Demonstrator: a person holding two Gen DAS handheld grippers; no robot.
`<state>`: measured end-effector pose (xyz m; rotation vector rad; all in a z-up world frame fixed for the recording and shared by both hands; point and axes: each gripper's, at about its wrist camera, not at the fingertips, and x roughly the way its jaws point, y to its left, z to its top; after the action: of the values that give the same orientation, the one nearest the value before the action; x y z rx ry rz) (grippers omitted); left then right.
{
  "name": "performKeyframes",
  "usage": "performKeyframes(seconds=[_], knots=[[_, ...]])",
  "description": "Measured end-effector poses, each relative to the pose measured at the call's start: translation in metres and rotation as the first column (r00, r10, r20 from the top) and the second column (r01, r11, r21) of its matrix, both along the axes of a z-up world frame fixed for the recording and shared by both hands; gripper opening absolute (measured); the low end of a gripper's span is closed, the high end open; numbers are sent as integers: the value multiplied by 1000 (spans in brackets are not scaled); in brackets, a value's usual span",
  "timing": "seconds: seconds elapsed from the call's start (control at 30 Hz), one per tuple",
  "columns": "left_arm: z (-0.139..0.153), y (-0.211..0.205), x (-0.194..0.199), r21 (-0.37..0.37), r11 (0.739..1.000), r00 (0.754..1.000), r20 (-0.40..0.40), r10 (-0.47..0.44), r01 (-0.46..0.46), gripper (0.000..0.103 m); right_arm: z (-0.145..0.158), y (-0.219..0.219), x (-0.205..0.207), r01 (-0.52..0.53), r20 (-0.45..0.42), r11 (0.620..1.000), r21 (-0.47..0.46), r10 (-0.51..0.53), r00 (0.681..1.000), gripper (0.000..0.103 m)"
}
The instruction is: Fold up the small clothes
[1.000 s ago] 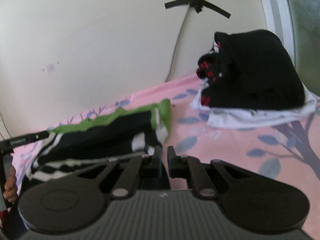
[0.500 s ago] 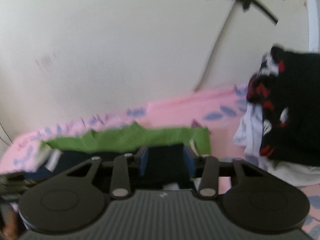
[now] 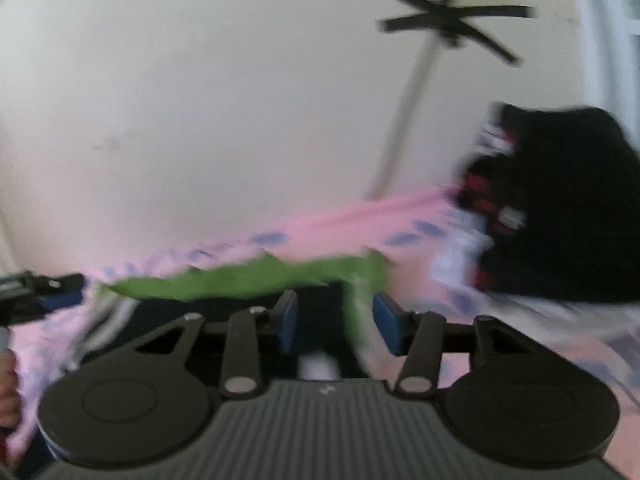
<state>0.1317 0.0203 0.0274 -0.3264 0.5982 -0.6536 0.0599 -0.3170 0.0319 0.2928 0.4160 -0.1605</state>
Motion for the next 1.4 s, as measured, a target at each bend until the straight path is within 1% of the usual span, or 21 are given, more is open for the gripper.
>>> performKeyframes(seconds=[0.07, 0.13, 0.17, 0.27, 0.33, 0.43, 0.5, 0.53, 0.57, 0.63, 0.77, 0.8, 0.83, 0.87, 0.9, 0.93, 0.97, 1.03, 1.13, 1.27, 1.4], knots=[[-8, -3, 8, 2, 1000, 999, -36, -7, 7, 56, 3, 11, 27, -76, -33, 997, 18, 77, 997, 46], [-26, -12, 19, 110, 994, 996, -87, -6, 16, 55, -12, 16, 54, -131, -110, 989, 75, 139, 984, 44], [-36, -17, 23, 168, 986, 996, -89, -1, 15, 49, -27, 16, 68, -135, -185, 986, 97, 152, 971, 42], [-31, -10, 22, 149, 989, 996, -85, 0, 13, 50, -33, 23, 64, -178, -184, 984, -13, 173, 968, 36], [-25, -3, 23, 124, 992, 995, -101, 13, -1, 51, -19, 17, 63, -192, -196, 981, 4, 189, 962, 34], [-4, -3, 30, 65, 998, 997, -80, 5, 0, 55, 18, 0, 73, -192, -107, 981, -27, 188, 976, 37], [12, -26, 42, 155, 988, 999, -42, 4, 3, 57, 32, -10, 97, -193, -102, 981, -12, 190, 976, 44], [17, -42, 51, 208, 978, 1000, -25, -5, 10, 61, 33, -16, 114, -221, -120, 975, 15, 221, 968, 52], [19, -59, 61, 251, 967, 999, -25, -28, 33, 70, 29, -21, 129, -239, -140, 970, 47, 243, 960, 54], [12, -90, 86, 321, 945, 996, -70, -47, 67, 84, 17, -26, 155, -240, -172, 967, 90, 252, 952, 56], [-18, -131, 122, 421, 901, 986, -159, -42, 106, 85, -19, -21, 188, -276, -240, 952, 130, 300, 923, 59], [-27, -136, 128, 453, 887, 985, -172, -12, 90, 82, -26, -18, 191, -289, -250, 947, 138, 316, 915, 57], [-33, -139, 131, 465, 881, 983, -183, 3, 83, 69, -30, -14, 191, -311, -242, 943, 122, 332, 912, 55], [-34, -139, 128, 470, 881, 989, -148, 7, 64, 43, -29, -11, 192, -335, -245, 937, 99, 350, 904, 42], [-33, -139, 125, 460, 884, 989, -145, -17, 83, 32, -28, -7, 194, -355, -248, 930, 94, 367, 897, 25], [-31, -139, 122, 456, 885, 988, -149, -28, 93, 18, -25, -5, 190, -359, -245, 930, 75, 366, 898, 16], [-28, -138, 118, 469, 879, 990, -137, -21, 83, 13, -20, -5, 183, -368, -234, 928, 61, 372, 898, 14], [-17, -130, 105, 454, 887, 993, -113, -32, 80, 13, -9, -5, 170, -364, -201, 930, 59, 368, 908, 13], [11, -107, 77, 384, 921, 997, -66, -42, 65, 13, 19, -2, 132, -376, -128, 926, 33, 377, 917, 13], [48, -75, 19, 294, 953, 997, 8, -81, 75, 13, 48, 17, 68, -398, -65, 916, -44, 395, 916, 13], [61, -46, -49, 238, 965, 991, 37, -125, 113, 13, 54, 40, -8, -416, -27, 899, -136, 417, 909, 12]])
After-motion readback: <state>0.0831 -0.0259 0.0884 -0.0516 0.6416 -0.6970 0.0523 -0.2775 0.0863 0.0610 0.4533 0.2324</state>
